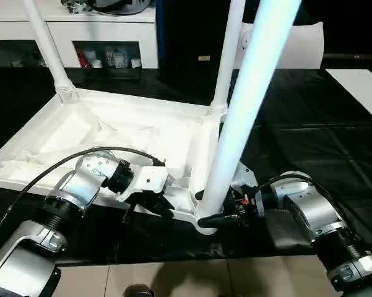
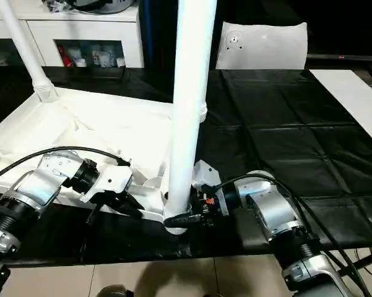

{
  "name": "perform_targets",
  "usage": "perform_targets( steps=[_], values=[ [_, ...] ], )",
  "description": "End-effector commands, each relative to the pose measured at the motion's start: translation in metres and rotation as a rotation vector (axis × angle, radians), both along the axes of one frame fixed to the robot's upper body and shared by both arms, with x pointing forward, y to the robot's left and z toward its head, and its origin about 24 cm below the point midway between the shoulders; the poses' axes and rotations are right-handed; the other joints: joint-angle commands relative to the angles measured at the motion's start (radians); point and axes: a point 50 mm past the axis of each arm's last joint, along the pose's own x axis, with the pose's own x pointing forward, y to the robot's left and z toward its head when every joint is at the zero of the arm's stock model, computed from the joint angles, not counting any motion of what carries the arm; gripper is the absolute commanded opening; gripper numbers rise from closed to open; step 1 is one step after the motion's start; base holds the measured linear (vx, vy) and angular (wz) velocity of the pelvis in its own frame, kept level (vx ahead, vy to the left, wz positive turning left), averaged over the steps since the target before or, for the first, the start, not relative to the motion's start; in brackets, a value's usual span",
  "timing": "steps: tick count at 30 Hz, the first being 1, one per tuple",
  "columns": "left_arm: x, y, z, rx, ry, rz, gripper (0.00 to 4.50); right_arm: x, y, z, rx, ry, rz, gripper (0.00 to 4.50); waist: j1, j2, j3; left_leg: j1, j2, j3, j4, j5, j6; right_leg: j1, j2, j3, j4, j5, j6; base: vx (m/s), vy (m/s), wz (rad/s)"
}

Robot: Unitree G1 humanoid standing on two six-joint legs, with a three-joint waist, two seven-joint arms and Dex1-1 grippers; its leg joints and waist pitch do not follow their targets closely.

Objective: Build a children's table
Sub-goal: Rotate leg to tighten

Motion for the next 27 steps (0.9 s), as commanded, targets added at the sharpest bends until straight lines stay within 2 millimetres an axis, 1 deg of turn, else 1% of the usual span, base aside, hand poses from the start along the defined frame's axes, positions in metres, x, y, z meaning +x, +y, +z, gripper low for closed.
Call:
perform_targets(
  steps=[1, 2, 6, 8, 9, 10, 11, 12, 13, 14, 15, 16, 17, 18, 19, 20, 21, 22, 23, 24, 25, 26, 27],
  values=[
    [-0.001, -0.004, 0.0, 0.03, -0.006, -0.056, 0.0, 0.0, -0.001, -0.001, -0.022, 0.001, 0.019, 2.73, -0.007, -0.004, -0.072, -0.001, 0.006, 0.012, -0.071, -0.204, 0.026, 0.059, -0.044, 0.045, -0.062, -0.282, -0.179, 0.0, 0.0, 0.0],
    [-0.001, -0.003, 0.0, 0.029, -0.006, -0.051, 0.0, -0.001, -0.001, -0.001, -0.023, 0.002, 0.02, 2.71, -0.007, -0.006, -0.072, -0.001, 0.006, 0.012, -0.071, -0.203, 0.026, 0.059, -0.044, 0.045, -0.061, -0.282, -0.179, 0.0, 0.0, 0.0],
    [-0.001, -0.002, -0.001, 0.02, -0.002, -0.033, 0.0, -0.002, 0.0, -0.003, -0.021, 0.007, 0.017, 2.68, -0.007, -0.006, -0.071, 0.0, 0.006, 0.012, -0.071, -0.211, 0.024, 0.059, -0.045, 0.044, -0.064, -0.305, -0.172, 0.0, 0.0, 0.0],
    [0.001, -0.003, 0.001, -0.03, 0.009, 0.032, 0.0, -0.003, 0.003, -0.004, 0.009, 0.024, -0.019, 2.68, -0.008, -0.007, -0.071, 0.0, 0.006, 0.013, -0.071, -0.21, 0.023, 0.059, -0.044, 0.045, -0.063, -0.307, -0.171, 0.0, 0.0, 0.0],
    [0.001, -0.003, 0.001, -0.038, 0.011, 0.041, 0.0, -0.003, 0.003, -0.004, 0.015, 0.026, -0.026, 2.68, -0.008, -0.006, -0.07, -0.001, 0.006, 0.012, -0.072, -0.209, 0.024, 0.059, -0.044, 0.044, -0.064, -0.31, -0.172, 0.0, 0.0, 0.0],
    [0.003, -0.004, 0.002, -0.079, 0.015, 0.096, 0.0, -0.002, 0.006, -0.004, 0.042, 0.042, -0.075, 2.68, -0.009, -0.006, -0.069, -0.001, 0.006, 0.012, -0.072, -0.212, 0.022, 0.059, -0.044, 0.044, -0.065, -0.318, -0.169, 0.0, 0.0, 0.0],
    [0.004, -0.004, 0.003, -0.099, 0.017, 0.124, 0.0, -0.001, 0.007, -0.005, 0.056, 0.051, -0.104, 2.67, -0.01, -0.005, -0.067, 0.0, 0.006, 0.012, -0.073, -0.223, 0.018, 0.056, -0.045, 0.045, -0.067, -0.338, -0.166, 0.0, 0.0, 0.0],
    [0.004, -0.004, 0.004, -0.118, 0.011, 0.152, 0.0, 0.0, 0.009, -0.005, 0.072, 0.063, -0.14, 2.67, -0.013, -0.006, -0.066, -0.002, 0.005, 0.01, -0.076, -0.236, 0.012, 0.059, -0.045, 0.043, -0.069, -0.369, -0.158, 0.0, 0.0, 0.0],
    [0.006, -0.005, 0.004, -0.14, 0.002, 0.193, 0.0, 0.001, 0.012, -0.006, 0.094, 0.073, -0.185, 2.67, -0.014, -0.005, -0.065, 0.001, 0.004, 0.009, -0.077, -0.254, 0.009, 0.056, -0.046, 0.041, -0.077, -0.417, -0.139, 0.0, 0.0, 0.0],
    [0.006, -0.005, 0.004, -0.151, -0.005, 0.218, 0.0, 0.001, 0.013, -0.006, 0.107, 0.078, -0.211, 2.67, -0.016, -0.005, -0.064, 0.001, 0.005, 0.008, -0.078, -0.256, 0.005, 0.056, -0.047, 0.042, -0.078, -0.428, -0.133, 0.0, 0.0, 0.0],
    [0.007, -0.005, 0.004, -0.163, -0.008, 0.251, 0.0, 0.001, 0.016, -0.007, 0.124, 0.083, -0.239, 2.67, -0.018, -0.006, -0.063, 0.002, 0.003, 0.007, -0.079, -0.27, 0.003, 0.054, -0.048, 0.04, -0.083, -0.463, -0.119, 0.0, 0.0, 0.0],
    [0.009, -0.005, 0.003, -0.182, -0.016, 0.33, 0.0, 0.004, 0.02, -0.01, 0.135, 0.078, -0.315, 2.67, -0.019, -0.005, -0.062, 0.006, 0.002, 0.007, -0.078, -0.278, 0.002, 0.052, -0.048, 0.039, -0.089, -0.494, -0.107, 0.0, 0.0, 0.0],
    [0.01, -0.005, 0.001, -0.194, -0.022, 0.391, 0.0, 0.005, 0.024, -0.013, 0.14, 0.075, -0.373, 2.67, -0.022, -0.005, -0.063, 0.003, 0.004, 0.006, -0.079, -0.271, -0.004, 0.054, -0.051, 0.041, -0.084, -0.485, -0.106, 0.0, 0.0, 0.0],
    [0.01, -0.007, 0.001, -0.23, -0.019, 0.465, 0.0, 0.008, 0.029, -0.016, 0.147, 0.075, -0.452, 2.67, -0.03, -0.004, -0.062, -0.001, 0.005, 0.004, -0.082, -0.27, -0.016, 0.053, -0.051, 0.04, -0.083, -0.484, -0.107, 0.0, 0.0, 0.0],
    [0.01, -0.008, 0.0, -0.247, -0.016, 0.498, 0.0, 0.009, 0.032, -0.017, 0.149, 0.076, -0.487, 2.67, -0.044, -0.007, -0.06, -0.004, -0.001, 0.001, -0.082, -0.283, -0.021, 0.055, -0.049, 0.034, -0.088, -0.518, -0.096, 0.0, 0.0, 0.0],
    [0.01, -0.012, 0.001, -0.28, -0.027, 0.574, 0.0, 0.013, 0.038, -0.02, 0.155, 0.083, -0.575, 2.67, -0.049, -0.009, -0.062, -0.005, -0.002, -0.001, -0.083, -0.282, -0.022, 0.058, -0.049, 0.032, -0.089, -0.525, -0.089, 0.0, 0.0, 0.0],
    [0.011, -0.014, 0.001, -0.286, -0.033, 0.604, 0.0, 0.015, 0.04, -0.02, 0.155, 0.083, -0.606, 2.66, -0.061, -0.007, -0.061, -0.007, -0.001, -0.001, -0.083, -0.281, -0.019, 0.056, -0.048, 0.034, -0.09, -0.514, -0.091, 0.0, 0.0, 0.0],
    [0.011, -0.016, 0.001, -0.295, -0.046, 0.666, 0.0, 0.018, 0.045, -0.021, 0.153, 0.08, -0.666, 2.66, -0.071, -0.005, -0.062, -0.009, 0.0, -0.001, -0.083, -0.271, -0.016, 0.057, -0.047, 0.034, -0.088, -0.49, -0.098, 0.0, 0.0, 0.0],
    [0.012, -0.018, 0.001, -0.302, -0.051, 0.712, 0.0, 0.02, 0.048, -0.022, 0.154, 0.087, -0.708, 2.66, -0.074, -0.006, -0.063, -0.009, -0.001, 0.0, -0.082, -0.268, -0.012, 0.057, -0.046, 0.034, -0.088, -0.478, -0.101, 0.0, 0.0, 0.0],
    [0.013, -0.019, 0.001, -0.308, -0.06, 0.77, 0.0, 0.023, 0.052, -0.022, 0.153, 0.092, -0.758, 2.66, -0.082, -0.004, -0.063, -0.004, -0.002, 0.003, -0.08, -0.267, -0.008, 0.052, -0.043, 0.038, -0.088, -0.453, -0.114, 0.0, 0.0, 0.0],
    [0.015, -0.022, 0.001, -0.316, -0.079, 0.883, 0.0, 0.028, 0.058, -0.023, 0.149, 0.106, -0.854, 2.66, -0.087, -0.005, -0.062, -0.005, -0.004, 0.005, -0.079, -0.261, -0.002, 0.052, -0.041, 0.037, -0.089, -0.444, -0.123, 0.0, 0.0, 0.0],
    [0.017, -0.023, 0.001, -0.317, -0.088, 0.929, 0.0, 0.03, 0.061, -0.023, 0.146, 0.114, -0.893, 2.66, -0.088, -0.005, -0.064, -0.003, -0.004, 0.006, -0.077, -0.255, -0.002, 0.051, -0.042, 0.038, -0.089, -0.442, -0.124, 0.0, 0.0, 0.0],
    [0.017, -0.023, 0.001, -0.317, -0.09, 0.939, 0.0, 0.031, 0.061, -0.023, 0.145, 0.115, -0.902, 2.66, -0.088, -0.004, -0.063, -0.003, -0.006, 0.006, -0.077, -0.245, 0.003, 0.051, -0.041, 0.038, -0.09, -0.444, -0.122, 0.0, 0.0, 0.0]
  ],
)
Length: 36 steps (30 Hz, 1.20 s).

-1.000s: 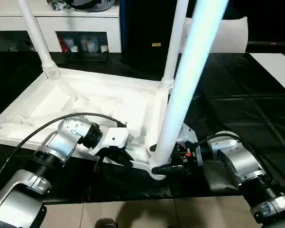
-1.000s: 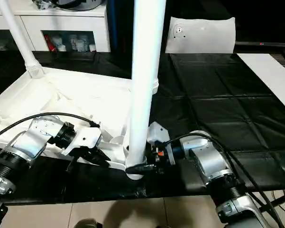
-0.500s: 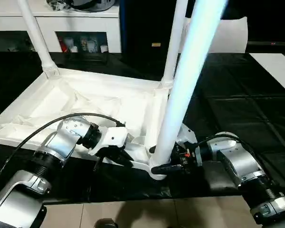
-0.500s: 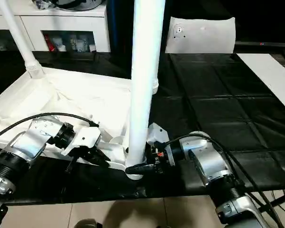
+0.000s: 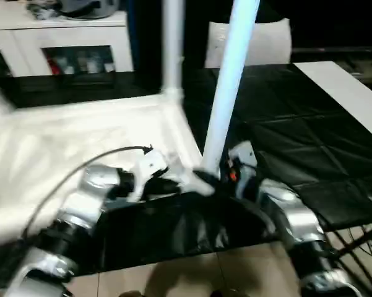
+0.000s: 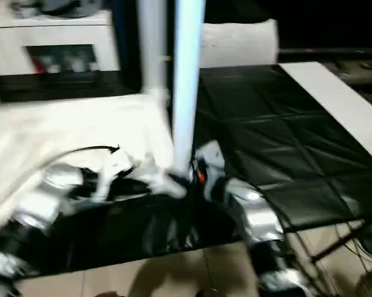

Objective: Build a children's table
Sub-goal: Rotate leg to tighten

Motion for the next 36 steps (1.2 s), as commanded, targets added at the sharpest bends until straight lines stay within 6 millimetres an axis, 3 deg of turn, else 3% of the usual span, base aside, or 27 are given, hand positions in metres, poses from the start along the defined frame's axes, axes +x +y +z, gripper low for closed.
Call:
perform_targets(
  steps=[1, 2, 5, 7, 10, 11, 13, 17, 18, 22, 28, 32, 33, 36],
  values=[
    [0.012, -0.001, 0.018, -0.046, -0.097, 0.156, 0.0, -0.009, 0.029, -0.009, 0.031, 0.073, 0.063, 2.66, 0.008, -0.001, -0.063, -0.006, -0.005, 0.006, -0.074, -0.238, 0.012, 0.054, -0.042, 0.039, -0.087, -0.427, -0.122, 0.0, 0.0, 0.0],
    [0.013, -0.006, 0.02, -0.029, -0.127, 0.219, 0.0, -0.005, 0.033, -0.01, 0.021, 0.088, -0.015, 2.66, 0.009, -0.003, -0.065, -0.006, -0.004, 0.006, -0.074, -0.229, 0.013, 0.054, -0.042, 0.04, -0.085, -0.407, -0.123, 0.0, 0.0, 0.0],
    [0.014, -0.013, 0.023, -0.007, -0.155, 0.253, 0.0, -0.004, 0.041, -0.006, 0.051, 0.072, -0.019, 2.66, 0.009, 0.0, -0.069, -0.008, -0.002, 0.008, -0.072, -0.191, 0.018, 0.058, -0.039, 0.042, -0.073, -0.305, -0.146, 0.0, 0.0, 0.0],
    [0.013, -0.017, 0.025, 0.004, -0.165, 0.248, 0.0, -0.004, 0.042, -0.004, 0.062, 0.047, -0.028, 3.22, 0.013, 0.001, -0.073, -0.01, -0.004, 0.009, -0.071, -0.156, 0.034, 0.062, -0.038, 0.043, -0.065, -0.224, -0.164, 0.0, 0.0, 0.0],
    [0.013, -0.016, 0.026, 0.031, -0.172, 0.226, 0.0, -0.004, 0.039, -0.002, 0.065, 0.026, -0.032, 3.36, 0.01, 0.002, -0.073, -0.016, -0.005, 0.009, -0.069, -0.128, 0.045, 0.068, -0.037, 0.043, -0.059, -0.165, -0.18, 0.0, 0.0, 0.0],
    [0.014, -0.014, 0.026, 0.034, -0.173, 0.22, 0.0, -0.005, 0.038, -0.001, 0.062, 0.013, -0.028, 3.45, 0.009, 0.007, -0.074, -0.016, -0.006, 0.008, -0.069, -0.128, 0.045, 0.069, -0.038, 0.042, -0.059, -0.164, -0.18, 0.0, 0.0, 0.0],
    [0.014, -0.011, 0.025, 0.048, -0.164, 0.189, 0.0, -0.006, 0.033, 0.002, 0.06, -0.022, -0.016, 3.79, 0.007, 0.005, -0.073, -0.013, -0.007, 0.01, -0.069, -0.137, 0.048, 0.068, -0.035, 0.042, -0.062, -0.165, -0.183, 0.0, 0.0, 0.0],
    [0.012, 0.0, 0.023, 0.081, -0.161, 0.077, 0.0, -0.011, 0.016, 0.009, 0.06, -0.104, 0.055, 3.96, 0.007, 0.007, -0.071, -0.01, -0.004, 0.008, -0.07, -0.164, 0.05, 0.068, -0.036, 0.043, -0.065, -0.193, -0.18, 0.0, 0.0, 0.0],
    [0.012, 0.004, 0.022, 0.09, -0.157, 0.055, 0.0, -0.013, 0.01, 0.01, 0.046, -0.12, 0.09, 4.23, 0.009, 0.007, -0.07, -0.009, -0.003, 0.008, -0.071, -0.17, 0.051, 0.066, -0.036, 0.043, -0.067, -0.199, -0.18, 0.0, 0.0, 0.0],
    [0.008, 0.013, 0.018, 0.137, -0.163, -0.097, 0.0, -0.016, -0.008, 0.013, 0.01, -0.158, 0.195, 4.43, 0.018, 0.003, -0.067, -0.005, -0.003, 0.01, -0.072, -0.2, 0.049, 0.064, -0.038, 0.044, -0.071, -0.255, -0.172, 0.0, 0.0, 0.0],
    [0.002, 0.026, 0.016, 0.203, -0.109, -0.337, 0.0, -0.024, -0.031, 0.019, -0.065, -0.159, 0.446, 4.43, 0.043, -0.003, -0.068, 0.003, 0.001, 0.012, -0.072, -0.205, 0.049, 0.059, -0.04, 0.046, -0.07, -0.274, -0.168, 0.0, 0.0, 0.0],
    [0.0, 0.027, 0.018, 0.192, -0.085, -0.445, 0.0, -0.026, -0.041, 0.02, -0.106, -0.147, 0.532, 4.43, 0.056, -0.004, -0.07, 0.002, 0.002, 0.012, -0.07, -0.186, 0.05, 0.06, -0.042, 0.047, -0.063, -0.246, -0.181, 0.0, 0.0, 0.0],
    [-0.001, 0.027, 0.019, 0.19, -0.066, -0.518, 0.0, -0.027, -0.046, 0.02, -0.145, -0.138, 0.603, 4.43, 0.06, -0.009, -0.071, 0.003, 0.004, 0.014, -0.068, -0.179, 0.051, 0.058, -0.041, 0.047, -0.059, -0.214, -0.196, 0.0, 0.0, 0.0],
    [-0.004, 0.027, 0.02, 0.19, -0.026, -0.612, 0.0, -0.029, -0.05, 0.021, -0.18, -0.126, 0.697, 4.43, 0.068, -0.007, -0.07, 0.001, 0.005, 0.015, -0.067, -0.196, 0.05, 0.059, -0.043, 0.046, -0.057, -0.231, -0.201, 0.0, 0.0, 0.0]
  ],
)
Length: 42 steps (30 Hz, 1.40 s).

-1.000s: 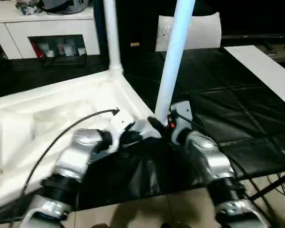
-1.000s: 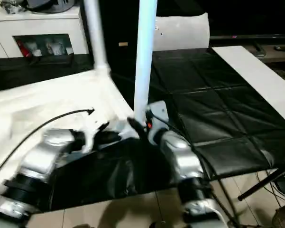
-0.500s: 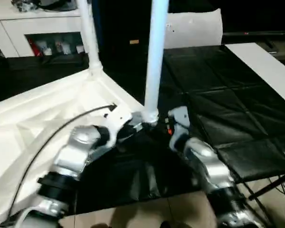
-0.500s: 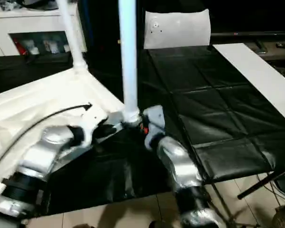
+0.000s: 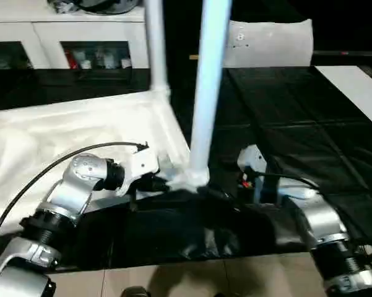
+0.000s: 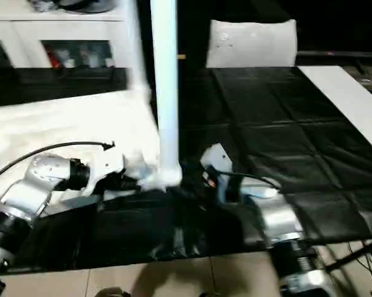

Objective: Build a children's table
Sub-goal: Rotate leg to tighten

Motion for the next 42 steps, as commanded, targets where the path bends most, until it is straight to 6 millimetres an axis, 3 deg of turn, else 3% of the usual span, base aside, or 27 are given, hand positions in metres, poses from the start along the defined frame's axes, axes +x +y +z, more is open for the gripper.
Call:
perform_targets(
  steps=[1, 6, 13, 20, 25, 30, 36, 38, 39, 42],
  values=[
    [-0.005, -0.012, 0.004, 0.019, 0.023, -0.168, 0.0, 0.0, 0.001, 0.004, -0.03, -0.015, 0.085, 4.43, -0.003, -0.005, -0.069, 0.001, 0.004, 0.014, -0.069, -0.201, 0.05, 0.06, -0.044, 0.046, -0.06, -0.253, -0.19, 0.0, 0.0, 0.0],
    [-0.008, -0.016, 0.005, 0.034, 0.05, -0.268, 0.0, -0.004, 0.004, 0.004, -0.046, 0.009, 0.187, 4.43, 0.011, -0.006, -0.068, 0.001, 0.006, 0.013, -0.069, -0.211, 0.041, 0.059, -0.047, 0.047, -0.064, -0.306, -0.17, 0.0, 0.0, 0.0],
    [-0.008, -0.021, 0.005, 0.05, 0.05, -0.342, 0.0, -0.005, 0.009, 0.002, -0.061, 0.046, 0.268, 3.81, 0.012, -0.01, -0.065, 0.003, 0.006, 0.011, -0.07, -0.247, 0.026, 0.055, -0.047, 0.047, -0.068, -0.368, -0.151, 0.0, 0.0, 0.0],
    [-0.008, -0.024, 0.005, 0.048, 0.046, -0.361, 0.0, -0.006, 0.012, 0.001, -0.069, 0.055, 0.302, 3.39, 0.013, -0.01, -0.068, -0.001, 0.006, 0.01, -0.069, -0.227, 0.025, 0.058, -0.047, 0.046, -0.063, -0.342, -0.156, 0.0, 0.0, 0.0],
    [-0.007, -0.023, 0.003, 0.053, 0.049, -0.369, 0.0, -0.007, 0.015, -0.002, -0.064, 0.07, 0.319, 2.83, 0.013, -0.01, -0.068, 0.0, 0.006, 0.01, -0.069, -0.233, 0.024, 0.058, -0.046, 0.046, -0.065, -0.352, -0.154, 0.0, 0.0, 0.0],
    [-0.007, -0.021, 0.002, 0.056, 0.054, -0.361, 0.0, -0.01, 0.017, -0.005, -0.047, 0.091, 0.32, 2.65, 0.012, -0.011, -0.067, -0.001, 0.006, 0.01, -0.069, -0.231, 0.025, 0.057, -0.046, 0.045, -0.066, -0.363, -0.148, 0.0, 0.0, 0.0],
    [-0.004, -0.019, 0.003, 0.012, 0.028, -0.264, 0.0, -0.014, 0.027, -0.007, 0.061, 0.135, 0.24, 2.62, 0.012, -0.004, -0.065, 0.002, 0.007, 0.007, -0.073, -0.255, 0.016, 0.057, -0.046, 0.045, -0.069, -0.39, -0.143, 0.0, 0.0, 0.0],
    [-0.002, -0.02, 0.004, -0.011, 0.01, -0.207, 0.0, -0.014, 0.031, -0.009, 0.085, 0.142, 0.184, 2.61, 0.01, -0.006, -0.063, 0.002, 0.006, 0.007, -0.074, -0.274, 0.011, 0.055, -0.047, 0.044, -0.073, -0.421, -0.134, 0.0, 0.0, 0.0],
    [-0.001, -0.02, 0.005, -0.023, -0.002, -0.159, 0.0, -0.014, 0.035, -0.011, 0.099, 0.147, 0.128, 2.61, 0.009, 0.001, -0.062, 0.003, 0.004, 0.005, -0.075, -0.286, 0.005, 0.054, -0.049, 0.043, -0.077, -0.454, -0.124, 0.0, 0.0, 0.0],
    [0.004, -0.023, 0.005, -0.063, -0.029, 0.017, 0.0, -0.011, 0.046, -0.017, 0.13, 0.153, -0.025, 2.61, -0.003, -0.002, -0.057, 0.009, 0.003, 0.002, -0.077, -0.32, -0.015, 0.047, -0.05, 0.038, -0.09, -0.544, -0.094, 0.0, 0.0, 0.0]
  ],
)
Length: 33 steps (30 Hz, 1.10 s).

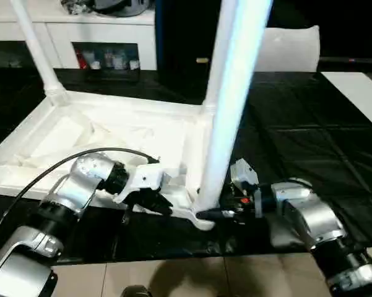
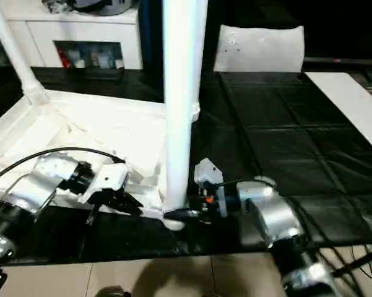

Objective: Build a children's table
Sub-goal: Rotate leg to tighten

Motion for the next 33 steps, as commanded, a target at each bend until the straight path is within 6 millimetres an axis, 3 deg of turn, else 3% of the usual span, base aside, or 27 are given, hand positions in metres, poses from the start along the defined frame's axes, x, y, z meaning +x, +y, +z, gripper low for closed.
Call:
perform_targets(
  steps=[1, 3, 5, 8, 9, 10, 12, 13, 16, 18, 22, 25, 30, 33],
  values=[
    [0.009, -0.018, 0.01, -0.09, -0.07, 0.143, 0.0, -0.001, 0.022, -0.001, 0.023, 0.014, -0.041, 2.6, -0.009, 0.008, -0.057, 0.009, -0.002, 0.001, -0.08, -0.327, -0.016, 0.043, -0.049, 0.034, -0.103, -0.562, -0.093, 0.0, 0.0, 0.0],
    [0.01, -0.023, 0.01, -0.127, -0.069, 0.237, 0.0, 0.003, 0.029, -0.005, 0.019, 0.034, -0.13, 2.6, -0.028, 0.005, -0.054, 0.005, -0.001, -0.002, -0.081, -0.34, -0.022, 0.042, -0.049, 0.031, -0.109, -0.584, -0.081, 0.0, 0.0, 0.0],
    [0.01, -0.029, 0.009, -0.156, -0.064, 0.348, 0.0, 0.008, 0.038, -0.006, 0.033, 0.057, -0.235, 2.59, -0.042, 0.006, -0.057, -0.003, -0.002, -0.006, -0.084, -0.34, -0.021, 0.051, -0.049, 0.028, -0.107, -0.572, -0.077, 0.0, 0.0, 0.0],
    [0.01, -0.038, 0.007, -0.173, -0.075, 0.437, 0.0, 0.015, 0.045, -0.007, 0.025, 0.068, -0.326, 2.59, -0.06, 0.007, -0.058, -0.007, -0.003, -0.005, -0.085, -0.321, -0.007, 0.05, -0.045, 0.029, -0.108, -0.516, -0.092, 0.0, 0.0, 0.0],
    [0.012, -0.046, 0.007, -0.189, -0.09, 0.505, 0.0, 0.021, 0.05, -0.007, 0.014, 0.079, -0.401, 2.59, -0.066, 0.005, -0.06, -0.003, -0.002, -0.003, -0.084, -0.322, -0.004, 0.047, -0.044, 0.031, -0.106, -0.496, -0.103, 0.0, 0.0, 0.0],
    [0.013, -0.055, 0.007, -0.202, -0.109, 0.59, 0.0, 0.029, 0.055, -0.007, -0.001, 0.096, -0.502, 2.59, -0.078, 0.005, -0.058, -0.007, -0.001, -0.002, -0.084, -0.312, -0.009, 0.047, -0.043, 0.033, -0.102, -0.472, -0.123, 0.0, 0.0, 0.0],
    [0.015, -0.06, 0.008, -0.209, -0.12, 0.632, 0.0, 0.032, 0.057, -0.007, -0.001, 0.114, -0.544, 2.59, -0.075, 0.005, -0.061, -0.002, -0.006, 0.0, -0.08, -0.297, 0.0, 0.048, -0.043, 0.032, -0.106, -0.465, -0.121, 0.0, 0.0, 0.0],
    [0.017, -0.067, 0.01, -0.214, -0.142, 0.684, 0.0, 0.037, 0.059, -0.007, -0.005, 0.131, -0.593, 2.59, -0.078, -0.002, -0.062, -0.01, -0.006, 0.002, -0.08, -0.278, 0.009, 0.052, -0.041, 0.035, -0.101, -0.436, -0.119, 0.0, 0.0, 0.0],
    [0.017, -0.078, 0.011, -0.207, -0.155, 0.711, 0.0, 0.042, 0.059, -0.009, -0.067, 0.138, -0.674, 2.59, -0.075, 0.0, -0.067, -0.01, -0.006, 0.005, -0.077, -0.23, 0.016, 0.053, -0.037, 0.039, -0.09, -0.339, -0.14, 0.0, 0.0, 0.0],
    [0.017, -0.079, 0.012, -0.196, -0.164, 0.701, 0.0, 0.041, 0.059, -0.007, -0.042, 0.111, -0.662, 3.14, -0.069, -0.001, -0.069, -0.008, -0.007, 0.009, -0.074, -0.21, 0.027, 0.053, -0.04, 0.041, -0.089, -0.307, -0.144, 0.0, 0.0, 0.0],
    [0.016, -0.073, 0.011, -0.166, -0.173, 0.691, 0.0, 0.041, 0.052, -0.004, -0.014, 0.06, -0.684, 3.47, -0.066, 0.002, -0.074, -0.018, -0.008, 0.009, -0.073, -0.129, 0.043, 0.065, -0.037, 0.042, -0.073, -0.18, -0.169, 0.0, 0.0, 0.0],
    [0.015, -0.065, 0.009, -0.145, -0.177, 0.667, 0.0, 0.039, 0.042, 0.001, 0.015, 0.013, -0.665, 3.71, -0.068, 0.004, -0.071, -0.014, -0.007, 0.009, -0.075, -0.147, 0.046, 0.064, -0.036, 0.041, -0.077, -0.196, -0.175, 0.0, 0.0, 0.0],
    [0.015, -0.048, 0.006, -0.111, -0.166, 0.583, 0.0, 0.031, 0.019, 0.008, 0.048, -0.059, -0.582, 3.91, -0.067, 0.005, -0.068, -0.011, -0.006, 0.01, -0.077, -0.197, 0.048, 0.06, -0.036, 0.042, -0.087, -0.267, -0.152, 0.0, 0.0, 0.0],
    [0.014, -0.04, 0.005, -0.092, -0.165, 0.502, 0.0, 0.027, 0.005, 0.011, 0.05, -0.095, -0.526, 4.28, -0.067, 0.005, -0.067, -0.011, -0.004, 0.009, -0.079, -0.202, 0.049, 0.06, -0.036, 0.042, -0.086, -0.274, -0.154, 0.0, 0.0, 0.0]
  ],
)
